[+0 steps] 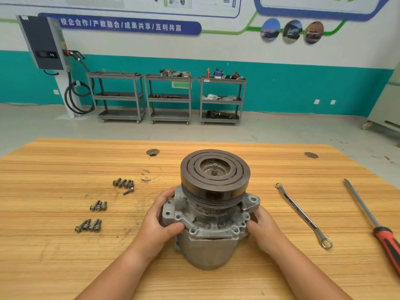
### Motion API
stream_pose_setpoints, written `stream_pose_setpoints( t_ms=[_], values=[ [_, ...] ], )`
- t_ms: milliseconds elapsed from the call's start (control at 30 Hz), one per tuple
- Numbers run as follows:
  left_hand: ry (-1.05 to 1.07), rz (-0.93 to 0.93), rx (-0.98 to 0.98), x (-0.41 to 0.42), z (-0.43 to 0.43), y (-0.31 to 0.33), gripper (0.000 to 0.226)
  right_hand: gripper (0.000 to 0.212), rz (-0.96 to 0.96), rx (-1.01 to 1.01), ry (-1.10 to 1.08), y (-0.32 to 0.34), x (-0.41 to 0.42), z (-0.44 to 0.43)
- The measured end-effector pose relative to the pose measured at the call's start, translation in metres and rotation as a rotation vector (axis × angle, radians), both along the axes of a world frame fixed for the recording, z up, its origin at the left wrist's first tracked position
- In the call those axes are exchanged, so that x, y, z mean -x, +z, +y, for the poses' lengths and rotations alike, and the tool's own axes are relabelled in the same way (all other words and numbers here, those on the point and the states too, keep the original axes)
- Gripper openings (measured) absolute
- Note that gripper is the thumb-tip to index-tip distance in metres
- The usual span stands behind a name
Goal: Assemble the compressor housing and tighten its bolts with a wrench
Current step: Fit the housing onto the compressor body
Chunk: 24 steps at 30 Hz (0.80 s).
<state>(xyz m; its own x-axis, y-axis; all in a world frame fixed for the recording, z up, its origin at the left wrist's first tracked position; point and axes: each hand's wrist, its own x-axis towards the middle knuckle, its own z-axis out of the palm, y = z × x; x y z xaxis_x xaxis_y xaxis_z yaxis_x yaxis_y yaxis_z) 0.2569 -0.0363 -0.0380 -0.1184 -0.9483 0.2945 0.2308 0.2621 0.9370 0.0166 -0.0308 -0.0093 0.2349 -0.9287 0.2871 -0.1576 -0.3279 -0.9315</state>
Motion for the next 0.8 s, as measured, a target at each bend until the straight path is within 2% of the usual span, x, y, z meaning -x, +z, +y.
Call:
stream_pose_setpoints(
  t_ms=[67,167,233,367,500,567,633,700,800],
  values=[
    [0.019,0.007,0.006,0.004,0.0,-0.002,0.1,0.088,-0.016,0.019,0.014,-0.003,-0.004,0.0],
    [0.035,0.0,0.038,0.01,0.0,-0.001,0.092,0.085,-0.03,0.008,0.033,-0.008,-0.011,0.001],
    [0.054,-0.005,0.045,0.011,-0.001,0.0,0.096,0.086,-0.075,-0.006,0.012,-0.014,-0.014,0.0],
    [0.06,0.038,0.016,0.013,-0.01,0.011,0.097,0.065,-0.107,-0.116,-0.101,-0.011,-0.018,-0.008],
    [0.08,0.165,-0.094,0.024,-0.022,0.025,0.086,0.083,-0.129,-0.25,-0.149,0.001,-0.022,-0.024],
    [0.124,0.198,-0.116,0.029,-0.026,0.028,0.076,0.081,-0.127,-0.321,-0.197,0.005,-0.024,-0.032],
    [0.15,0.205,-0.122,0.032,-0.029,0.03,0.065,0.092,-0.12,-0.396,-0.21,0.007,-0.024,-0.037],
    [0.179,0.199,-0.135,0.033,-0.031,0.032,0.067,0.103,-0.117,-0.454,-0.193,0.011,-0.024,-0.038],
    [0.236,0.191,-0.16,0.035,-0.034,0.039,0.084,0.106,-0.11,-0.453,-0.171,0.017,-0.025,-0.039]
  ],
)
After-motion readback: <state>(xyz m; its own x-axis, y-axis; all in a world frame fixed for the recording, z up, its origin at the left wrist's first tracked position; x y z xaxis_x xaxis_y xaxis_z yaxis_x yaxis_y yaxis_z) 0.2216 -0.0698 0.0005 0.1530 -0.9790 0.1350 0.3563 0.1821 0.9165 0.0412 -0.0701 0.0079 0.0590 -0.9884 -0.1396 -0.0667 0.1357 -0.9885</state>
